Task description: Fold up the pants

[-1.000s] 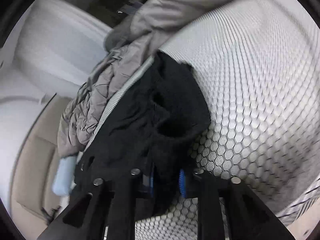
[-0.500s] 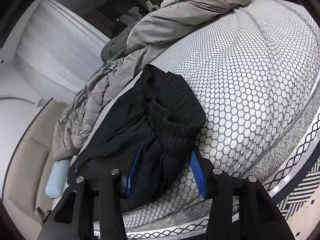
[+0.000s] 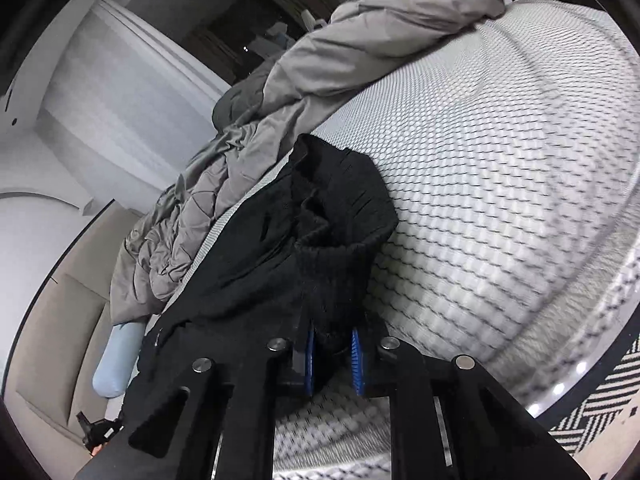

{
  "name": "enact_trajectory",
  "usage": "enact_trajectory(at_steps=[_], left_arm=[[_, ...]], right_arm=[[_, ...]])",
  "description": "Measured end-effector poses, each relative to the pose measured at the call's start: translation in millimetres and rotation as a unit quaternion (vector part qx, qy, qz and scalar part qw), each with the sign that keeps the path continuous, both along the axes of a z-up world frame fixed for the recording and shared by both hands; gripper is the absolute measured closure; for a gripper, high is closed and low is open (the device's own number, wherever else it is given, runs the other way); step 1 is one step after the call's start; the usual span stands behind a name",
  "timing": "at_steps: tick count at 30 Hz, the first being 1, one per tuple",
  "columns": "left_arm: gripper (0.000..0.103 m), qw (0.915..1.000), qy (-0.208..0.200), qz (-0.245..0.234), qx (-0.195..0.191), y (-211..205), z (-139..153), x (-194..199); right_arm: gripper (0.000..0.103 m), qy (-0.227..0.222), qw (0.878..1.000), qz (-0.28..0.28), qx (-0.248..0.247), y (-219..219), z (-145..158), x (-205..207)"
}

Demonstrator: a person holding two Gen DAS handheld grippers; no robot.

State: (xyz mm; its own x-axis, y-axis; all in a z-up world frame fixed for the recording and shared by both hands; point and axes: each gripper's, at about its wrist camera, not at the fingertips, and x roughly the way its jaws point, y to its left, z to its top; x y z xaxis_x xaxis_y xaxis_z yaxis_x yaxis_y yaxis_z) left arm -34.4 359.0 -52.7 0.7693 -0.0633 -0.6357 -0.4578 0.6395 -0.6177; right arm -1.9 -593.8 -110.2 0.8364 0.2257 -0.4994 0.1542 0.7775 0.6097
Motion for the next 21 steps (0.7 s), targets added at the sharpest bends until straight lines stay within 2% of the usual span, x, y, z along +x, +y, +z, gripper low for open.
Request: enact_trajectory(at_steps=[2, 5, 12, 17, 21], left_arm=[[0.103, 0.9999, 0.003, -0.003, 0.011, 0, 0, -3], [0.103, 0.9999, -0.014, 0.0, 0.008, 4, 9, -6], [0.103, 0.9981, -0.052, -0.012, 0.029, 4, 54, 12], [0.103, 0.9968, -0.072, -0.013, 0.031, 13, 93, 60], [0.103, 0.9969, -0.068, -0.009, 0.038, 15, 120, 119]], right_arm=[[0.09, 0.007, 1.0, 0.008, -0.003, -3, -3, -7], [0.09, 0.01, 1.0, 0.009, 0.004, -4, -4, -6], [0.09, -0.045, 0.999, 0.021, -0.003, -1, 36, -8], [0.09, -0.088, 0.996, 0.013, -0.024, 7, 78, 21], [0.09, -0.104, 0.994, -0.001, -0.038, 14, 114, 77]])
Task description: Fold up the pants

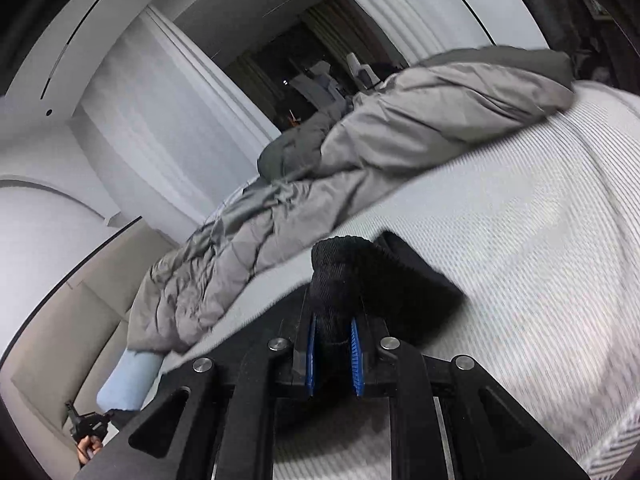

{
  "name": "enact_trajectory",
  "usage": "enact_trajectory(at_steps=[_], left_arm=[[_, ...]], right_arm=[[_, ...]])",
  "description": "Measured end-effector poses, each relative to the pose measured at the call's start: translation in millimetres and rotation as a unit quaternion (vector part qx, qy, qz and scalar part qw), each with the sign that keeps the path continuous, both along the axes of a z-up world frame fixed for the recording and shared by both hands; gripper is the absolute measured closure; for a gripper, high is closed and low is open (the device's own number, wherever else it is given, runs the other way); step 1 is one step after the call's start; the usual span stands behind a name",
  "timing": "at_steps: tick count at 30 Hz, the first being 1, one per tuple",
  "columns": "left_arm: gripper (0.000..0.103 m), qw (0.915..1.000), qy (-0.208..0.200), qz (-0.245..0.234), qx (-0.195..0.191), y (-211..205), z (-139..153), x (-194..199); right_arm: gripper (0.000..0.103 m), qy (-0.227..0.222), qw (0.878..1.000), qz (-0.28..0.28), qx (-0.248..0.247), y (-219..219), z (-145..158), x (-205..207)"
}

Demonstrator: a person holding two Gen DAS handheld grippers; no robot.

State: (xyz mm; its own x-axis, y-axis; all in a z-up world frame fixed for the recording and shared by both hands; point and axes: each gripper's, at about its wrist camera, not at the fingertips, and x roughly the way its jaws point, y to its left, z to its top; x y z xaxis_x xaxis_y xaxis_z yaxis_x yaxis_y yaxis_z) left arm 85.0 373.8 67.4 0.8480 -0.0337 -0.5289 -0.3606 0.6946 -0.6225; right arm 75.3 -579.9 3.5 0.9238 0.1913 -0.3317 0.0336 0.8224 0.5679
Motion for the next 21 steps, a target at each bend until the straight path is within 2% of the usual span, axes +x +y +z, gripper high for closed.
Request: enact_trajectory(at_steps=[4, 5, 6, 8, 10, 11, 12, 13, 15, 18, 21], left_arm=[[0.103, 0.9992, 0.031, 0.013, 0.021, 0, 15, 94], [0.103, 0.9986, 0.04, 0.017, 0.03, 1, 16, 118], [0.102, 0.998, 0.047, 0.024, 0.034, 1, 15, 131], [0.094, 0.9946, 0.084, 0.043, 0.044, 4, 9, 167], [0.074, 0.9912, 0.105, 0.057, 0.057, 7, 4, 181], [0.067, 0.9907, 0.1, 0.067, 0.064, 8, 5, 180], [0.048, 0.9904, 0.096, 0.071, 0.069, 9, 2, 177], [0.036, 0.9899, 0.097, 0.073, 0.073, 9, 0, 170], [0.035, 0.9921, 0.089, 0.061, 0.064, 6, -5, 156], [0.035, 0.9935, 0.094, 0.034, 0.054, -5, -20, 139], [0.035, 0.9954, 0.096, -0.001, 0.01, -28, -43, 117]], right_arm=[[0.089, 0.02, 0.999, -0.027, -0.011, 3, 15, 85], [0.086, 0.03, 0.999, -0.035, -0.018, 3, 17, 103], [0.075, 0.045, 0.997, -0.049, -0.036, 5, 20, 133], [0.053, 0.059, 0.991, -0.094, -0.078, 8, 24, 172], [0.051, 0.069, 0.986, -0.116, -0.1, 9, 25, 189], [0.05, 0.068, 0.987, -0.11, -0.095, 10, 24, 191], [0.043, 0.063, 0.99, -0.094, -0.089, 13, 23, 189], [0.038, 0.059, 0.99, -0.085, -0.093, 16, 22, 186], [0.027, 0.05, 0.99, -0.069, -0.112, 29, 19, 174], [0.024, 0.056, 0.992, -0.031, -0.108, 43, 5, 156], [0.023, 0.065, 0.994, -0.012, -0.086, 59, -8, 143]])
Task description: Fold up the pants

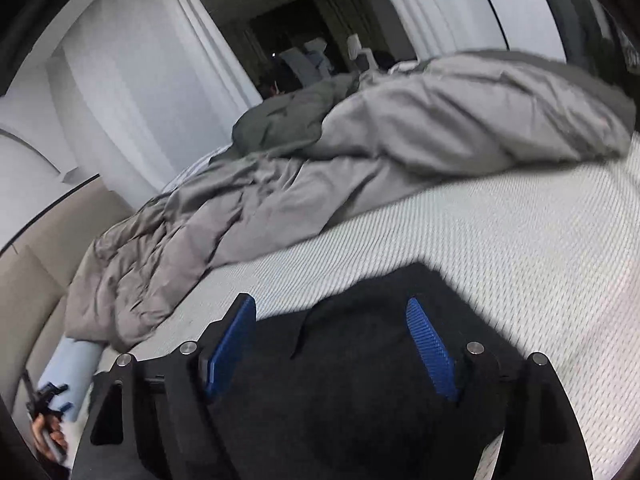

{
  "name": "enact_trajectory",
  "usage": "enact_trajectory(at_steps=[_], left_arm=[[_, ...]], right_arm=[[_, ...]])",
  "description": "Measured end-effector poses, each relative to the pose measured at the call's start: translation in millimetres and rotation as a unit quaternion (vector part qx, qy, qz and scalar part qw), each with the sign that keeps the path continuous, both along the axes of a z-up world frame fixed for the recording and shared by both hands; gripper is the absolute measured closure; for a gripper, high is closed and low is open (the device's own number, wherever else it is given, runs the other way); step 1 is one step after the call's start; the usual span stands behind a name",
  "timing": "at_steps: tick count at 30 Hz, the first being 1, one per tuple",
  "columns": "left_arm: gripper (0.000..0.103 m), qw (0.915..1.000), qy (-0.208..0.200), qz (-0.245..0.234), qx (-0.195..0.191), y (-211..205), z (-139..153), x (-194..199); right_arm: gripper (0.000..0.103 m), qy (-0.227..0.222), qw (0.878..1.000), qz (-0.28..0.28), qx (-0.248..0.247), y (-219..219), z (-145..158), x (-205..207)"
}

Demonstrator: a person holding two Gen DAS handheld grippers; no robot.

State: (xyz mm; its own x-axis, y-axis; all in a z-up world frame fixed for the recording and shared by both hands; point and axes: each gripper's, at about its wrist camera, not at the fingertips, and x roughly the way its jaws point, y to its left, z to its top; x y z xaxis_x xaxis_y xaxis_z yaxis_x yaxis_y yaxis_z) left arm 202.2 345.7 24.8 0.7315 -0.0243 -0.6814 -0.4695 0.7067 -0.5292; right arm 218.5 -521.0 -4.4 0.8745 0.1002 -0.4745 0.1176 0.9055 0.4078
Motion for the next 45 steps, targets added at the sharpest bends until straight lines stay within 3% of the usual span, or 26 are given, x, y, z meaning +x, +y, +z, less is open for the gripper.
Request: enact_trajectory(at_steps=[5, 7, 10, 12, 15, 17, 20, 23, 25, 29, 33, 38, 40, 41, 43, 45], left_arm=[[0.035, 0.9974, 0.015, -0.025, -0.066, -45, -46, -15], [0.035, 0.9967, 0.025, -0.033, -0.07, -61, -58, -17], [0.035, 0.9959, 0.039, -0.041, -0.071, -87, -72, -22], [0.035, 0.9958, 0.047, -0.058, -0.052, -106, -75, -25], [0.035, 0.9959, 0.046, -0.072, -0.029, -130, -79, -27], [0.035, 0.995, 0.033, -0.082, -0.047, -138, -83, -23], [0.046, 0.9934, 0.016, -0.095, -0.062, -140, -87, -13], [0.069, 0.9914, 0.009, -0.087, -0.097, -134, -94, 2], [0.096, 0.9905, 0.006, -0.075, -0.115, -127, -99, 11], [0.101, 0.9889, -0.021, -0.057, -0.136, -121, -98, 17], [0.101, 0.9924, -0.046, -0.053, -0.101, -124, -79, 6], [0.101, 0.9926, -0.034, -0.055, -0.103, -115, -85, -11], [0.101, 0.9933, -0.025, -0.054, -0.1, -116, -89, -9], [0.101, 0.9937, -0.021, -0.053, -0.097, -117, -91, -8], [0.101, 0.9942, -0.022, -0.056, -0.089, -118, -91, -9], [0.101, 0.994, -0.027, -0.063, -0.085, -118, -89, -15]], right_arm=[[0.022, 0.009, 0.997, 0.016, 0.074, 22, -19, -21], [0.022, 0.024, 0.995, 0.026, 0.09, 31, -25, -27], [0.022, 0.039, 0.996, 0.047, 0.069, 45, -26, -34], [0.022, 0.045, 0.995, 0.056, 0.063, 49, -31, -42], [0.022, 0.042, 0.993, 0.058, 0.092, 41, -46, -54], [0.022, 0.061, 0.992, 0.06, 0.098, 33, -61, -59], [0.022, 0.078, 0.989, 0.063, 0.107, 20, -74, -65], [0.022, 0.086, 0.989, 0.053, 0.107, 7, -79, -73], [0.022, 0.086, 0.987, 0.049, 0.125, -1, -83, -75], [0.022, 0.103, 0.984, 0.045, 0.136, -7, -91, -74], [0.022, 0.123, 0.976, 0.055, 0.173, -13, -102, -78], [0.022, 0.107, 0.959, 0.047, 0.257, -34, -121, -71], [0.022, 0.08, 0.952, 0.039, 0.291, -41, -130, -59], [0.026, 0.064, 0.95, 0.029, 0.303, -45, -134, -53], [0.045, 0.056, 0.945, -0.003, 0.323, -50, -142, -43], [0.078, 0.06, 0.948, -0.025, 0.31, -50, -144, -42]])
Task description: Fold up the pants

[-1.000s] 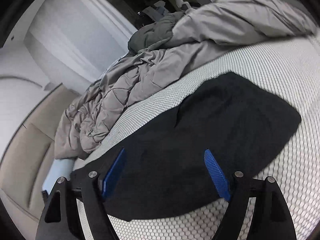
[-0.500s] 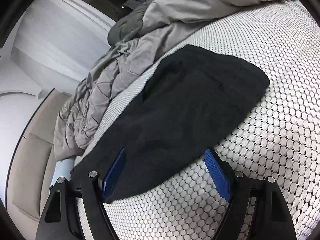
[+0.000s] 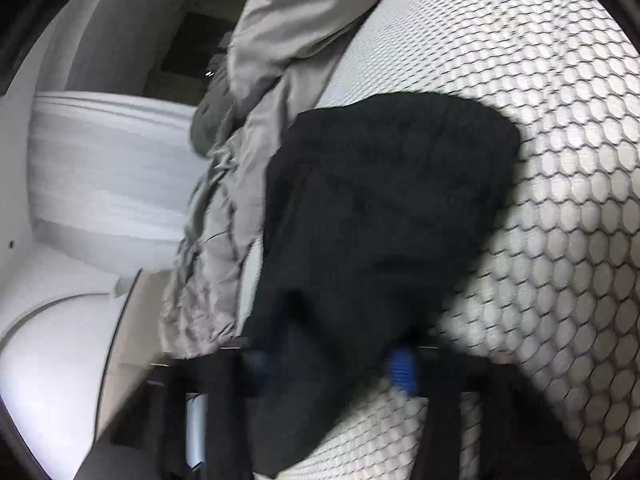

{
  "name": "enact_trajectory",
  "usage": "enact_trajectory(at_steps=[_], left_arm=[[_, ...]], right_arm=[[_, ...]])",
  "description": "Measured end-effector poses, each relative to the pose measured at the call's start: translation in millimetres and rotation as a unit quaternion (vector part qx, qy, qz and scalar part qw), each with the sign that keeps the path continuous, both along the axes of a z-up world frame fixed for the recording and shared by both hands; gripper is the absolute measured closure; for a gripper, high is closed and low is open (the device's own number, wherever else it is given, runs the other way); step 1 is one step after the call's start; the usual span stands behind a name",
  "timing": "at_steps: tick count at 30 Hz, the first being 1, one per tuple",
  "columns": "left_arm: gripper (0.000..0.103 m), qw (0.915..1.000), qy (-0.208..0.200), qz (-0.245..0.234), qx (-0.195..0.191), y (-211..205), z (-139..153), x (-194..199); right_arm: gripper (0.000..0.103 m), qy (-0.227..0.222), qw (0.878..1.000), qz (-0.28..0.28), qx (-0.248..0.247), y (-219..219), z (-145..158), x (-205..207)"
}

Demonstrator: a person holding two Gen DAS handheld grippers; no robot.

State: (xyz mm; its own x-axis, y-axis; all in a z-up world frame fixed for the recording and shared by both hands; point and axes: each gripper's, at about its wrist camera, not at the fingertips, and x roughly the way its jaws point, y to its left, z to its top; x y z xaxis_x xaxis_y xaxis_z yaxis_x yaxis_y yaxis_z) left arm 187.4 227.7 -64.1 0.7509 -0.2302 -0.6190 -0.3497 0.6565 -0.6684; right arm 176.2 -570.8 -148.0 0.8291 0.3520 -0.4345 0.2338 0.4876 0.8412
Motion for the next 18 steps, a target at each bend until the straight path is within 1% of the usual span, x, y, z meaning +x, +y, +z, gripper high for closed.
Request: enact_trajectory(at_steps=[1, 3, 5, 7, 11, 13, 14, 15, 16, 17, 18], left_arm=[[0.101, 1.0, -0.001, -0.003, 0.002, 0, 1, -3], [0.101, 0.9998, -0.004, -0.009, 0.014, -1, 6, -14], [0.101, 0.9993, -0.01, -0.01, 0.035, -3, 14, -34], [0.101, 0.9982, -0.014, -0.016, 0.056, -5, 19, -55], [0.1, 0.9964, -0.01, -0.041, 0.074, -10, 18, -105], [0.096, 0.9953, -0.002, -0.041, 0.088, -11, 15, -125], [0.095, 0.9943, 0.004, -0.042, 0.097, -12, 15, -133], [0.092, 0.9937, 0.006, -0.043, 0.103, -11, 16, -140], [0.086, 0.9926, 0.007, -0.042, 0.114, -11, 19, -147], [0.082, 0.9904, 0.008, -0.034, 0.134, -12, 25, -154], [0.067, 0.9881, 0.007, -0.021, 0.152, -13, 31, -161]], right_arm=[[0.08, -0.004, 1.0, -0.004, -0.015, 0, 3, -3], [0.089, -0.016, 0.998, -0.004, -0.058, 7, 13, -10], [0.093, -0.03, 0.995, 0.007, -0.097, 12, 23, -23], [0.094, -0.031, 0.993, 0.021, -0.109, 14, 25, -39], [0.094, -0.025, 0.992, 0.034, -0.123, 17, 24, -90], [0.094, -0.014, 0.99, 0.038, -0.138, 19, 20, -114], [0.091, -0.004, 0.987, 0.05, -0.154, 19, 18, -125], [0.082, 0.002, 0.985, 0.054, -0.166, 21, 19, -128], [0.079, 0.009, 0.981, 0.052, -0.184, 22, 22, -131], [0.071, 0.003, 0.977, 0.037, -0.208, 23, 30, -137], [0.059, 0.0, 0.973, 0.023, -0.229, 22, 38, -142]])
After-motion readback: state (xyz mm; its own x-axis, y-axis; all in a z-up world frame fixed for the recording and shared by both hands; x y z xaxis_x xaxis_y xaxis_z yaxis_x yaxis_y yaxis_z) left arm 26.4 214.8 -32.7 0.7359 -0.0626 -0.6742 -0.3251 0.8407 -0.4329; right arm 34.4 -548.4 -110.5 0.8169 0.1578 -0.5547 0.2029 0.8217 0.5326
